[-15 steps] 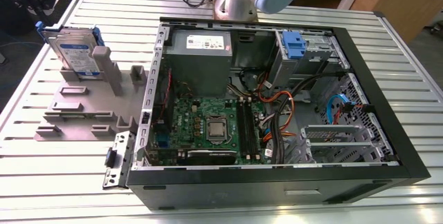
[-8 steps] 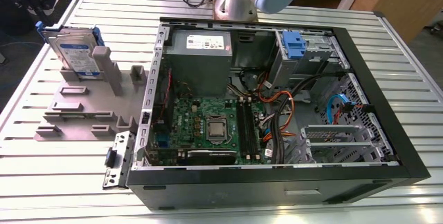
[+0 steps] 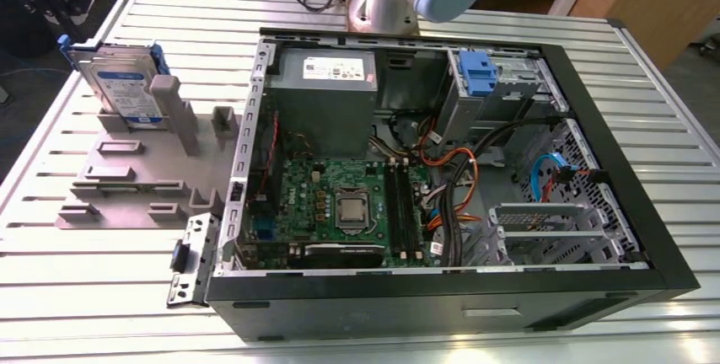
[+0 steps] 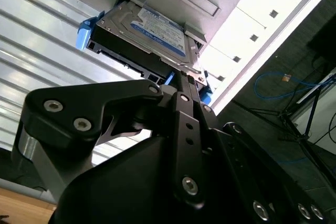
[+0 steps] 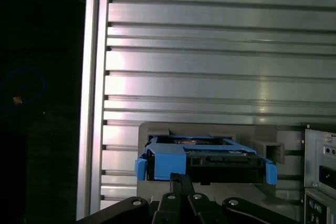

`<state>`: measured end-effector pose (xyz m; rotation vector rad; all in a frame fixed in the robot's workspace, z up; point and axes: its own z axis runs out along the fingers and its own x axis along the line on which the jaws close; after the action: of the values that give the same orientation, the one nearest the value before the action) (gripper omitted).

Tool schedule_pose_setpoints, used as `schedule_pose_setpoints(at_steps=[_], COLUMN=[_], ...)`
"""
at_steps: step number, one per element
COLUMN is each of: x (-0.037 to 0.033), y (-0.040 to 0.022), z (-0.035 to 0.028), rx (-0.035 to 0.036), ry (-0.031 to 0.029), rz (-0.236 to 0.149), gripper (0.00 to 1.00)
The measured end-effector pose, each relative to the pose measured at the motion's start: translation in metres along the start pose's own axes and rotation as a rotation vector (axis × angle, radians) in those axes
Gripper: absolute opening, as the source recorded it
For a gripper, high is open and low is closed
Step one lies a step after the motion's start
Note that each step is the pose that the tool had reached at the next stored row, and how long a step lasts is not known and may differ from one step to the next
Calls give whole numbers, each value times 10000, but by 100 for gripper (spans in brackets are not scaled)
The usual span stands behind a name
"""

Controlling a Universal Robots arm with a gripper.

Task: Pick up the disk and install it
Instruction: 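Pick up the disk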

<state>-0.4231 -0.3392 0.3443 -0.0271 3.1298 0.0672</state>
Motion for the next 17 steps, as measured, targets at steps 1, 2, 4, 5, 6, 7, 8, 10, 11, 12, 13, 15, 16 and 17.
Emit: schedule_pose_setpoints(at_steps=[1, 2, 4, 5, 6, 7, 8, 10, 11, 12, 13, 15, 16, 17], x=[0, 0, 0, 0, 0, 0, 0, 0, 0, 0, 0, 0, 0, 0], y=[0, 0, 0, 0, 0, 0, 0, 0, 0, 0, 0, 0, 0, 0], z=[0, 0, 1, 0, 1, 0, 0, 1, 1, 1, 1, 1, 1, 1], rx=[0, -1, -3, -4, -4, -5, -6, -7, -7, -8, -9, -10, -11, -12], ry=[3, 6, 11, 14, 16, 19, 21, 25, 28, 31, 33, 38, 41, 44], rz=[-67, -133, -267, -330, -389, -446, -502, -610, -665, -727, -788, -913, -975, -1036], gripper=[11, 11, 11, 11, 11, 11, 11, 11, 11, 11, 11, 11, 11, 11])
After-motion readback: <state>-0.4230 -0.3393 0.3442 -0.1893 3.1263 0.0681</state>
